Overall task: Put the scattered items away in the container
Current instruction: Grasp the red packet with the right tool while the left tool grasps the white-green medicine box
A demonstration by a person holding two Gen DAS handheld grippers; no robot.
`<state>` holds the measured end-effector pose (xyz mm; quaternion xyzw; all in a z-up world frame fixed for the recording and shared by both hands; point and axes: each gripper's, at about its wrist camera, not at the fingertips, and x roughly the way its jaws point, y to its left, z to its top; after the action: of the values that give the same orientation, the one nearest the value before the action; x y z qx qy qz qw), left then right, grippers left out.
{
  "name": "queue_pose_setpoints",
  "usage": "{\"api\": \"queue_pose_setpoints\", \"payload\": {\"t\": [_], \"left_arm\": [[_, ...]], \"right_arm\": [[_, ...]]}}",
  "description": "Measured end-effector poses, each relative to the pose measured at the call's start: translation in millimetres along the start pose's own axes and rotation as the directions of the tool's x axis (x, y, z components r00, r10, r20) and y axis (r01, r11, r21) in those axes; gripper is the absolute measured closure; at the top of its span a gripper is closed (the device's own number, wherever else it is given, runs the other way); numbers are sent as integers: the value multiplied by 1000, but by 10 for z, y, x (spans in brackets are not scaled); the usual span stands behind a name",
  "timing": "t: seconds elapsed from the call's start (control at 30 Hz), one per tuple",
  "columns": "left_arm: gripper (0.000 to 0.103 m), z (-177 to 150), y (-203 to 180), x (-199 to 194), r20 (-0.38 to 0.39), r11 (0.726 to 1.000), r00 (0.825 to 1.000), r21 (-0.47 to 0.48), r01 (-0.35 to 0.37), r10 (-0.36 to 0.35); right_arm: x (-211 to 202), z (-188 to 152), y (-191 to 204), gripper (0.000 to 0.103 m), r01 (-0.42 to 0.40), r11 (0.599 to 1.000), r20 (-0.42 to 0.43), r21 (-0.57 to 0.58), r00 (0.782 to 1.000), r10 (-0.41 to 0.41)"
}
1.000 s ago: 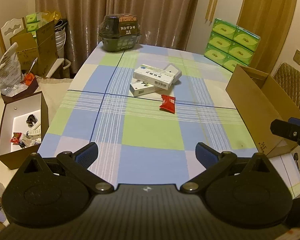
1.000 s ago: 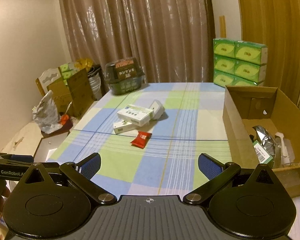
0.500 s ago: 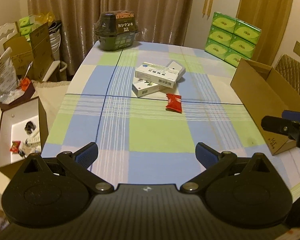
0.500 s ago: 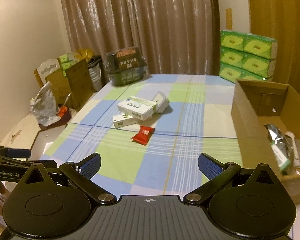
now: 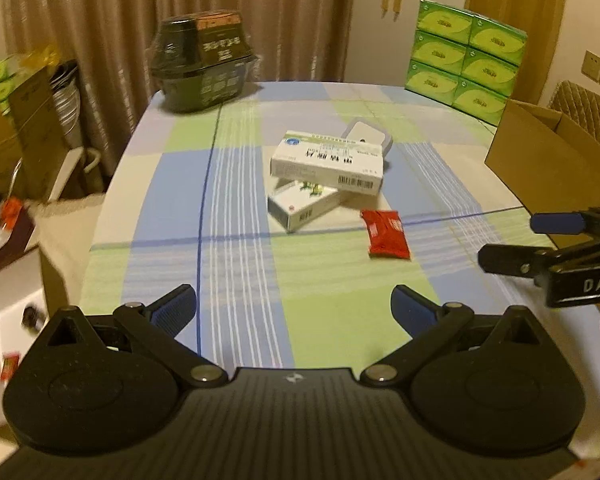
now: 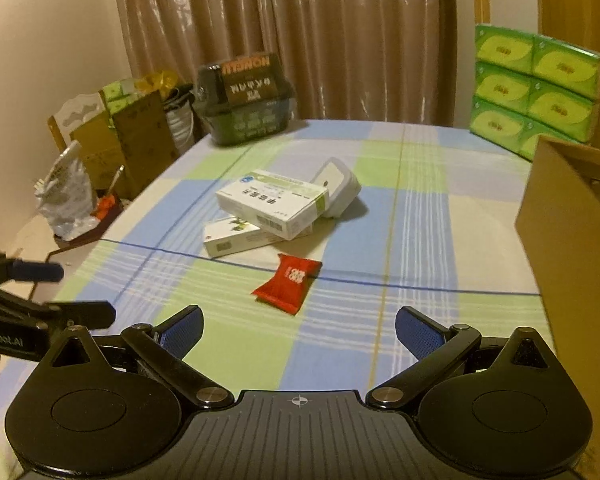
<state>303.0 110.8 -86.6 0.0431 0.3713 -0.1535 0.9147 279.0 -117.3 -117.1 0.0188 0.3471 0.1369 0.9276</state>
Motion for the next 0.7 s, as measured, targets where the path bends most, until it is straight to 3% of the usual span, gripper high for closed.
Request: {"api": "queue_pose_setpoints", "payload": {"t": [0.1, 0.17, 0.4, 0.47, 0.7], "left_arm": [[2, 100, 42, 246, 8, 999, 1000, 48, 19, -20], [2, 157, 66, 414, 11, 996, 999, 80, 37, -38], [4, 287, 109, 818, 26, 979, 997, 190, 70, -76], [6, 328, 146, 929, 19, 975, 995, 205, 91, -97], [12, 438, 221, 1184, 13, 956, 990, 262, 135, -143]], "right_arm": [[225, 24, -32, 3, 3, 1000, -1, -2, 1000, -3], [372, 46, -56, 12, -3, 1000, -4, -2, 1000, 3], [782, 104, -48, 26, -20, 1000, -23, -2, 1000, 19], [879, 103, -36, 35, -27, 1000, -32, -9, 999, 26], [1123, 85, -25, 41, -22, 1000, -50, -6, 998, 22]]}}
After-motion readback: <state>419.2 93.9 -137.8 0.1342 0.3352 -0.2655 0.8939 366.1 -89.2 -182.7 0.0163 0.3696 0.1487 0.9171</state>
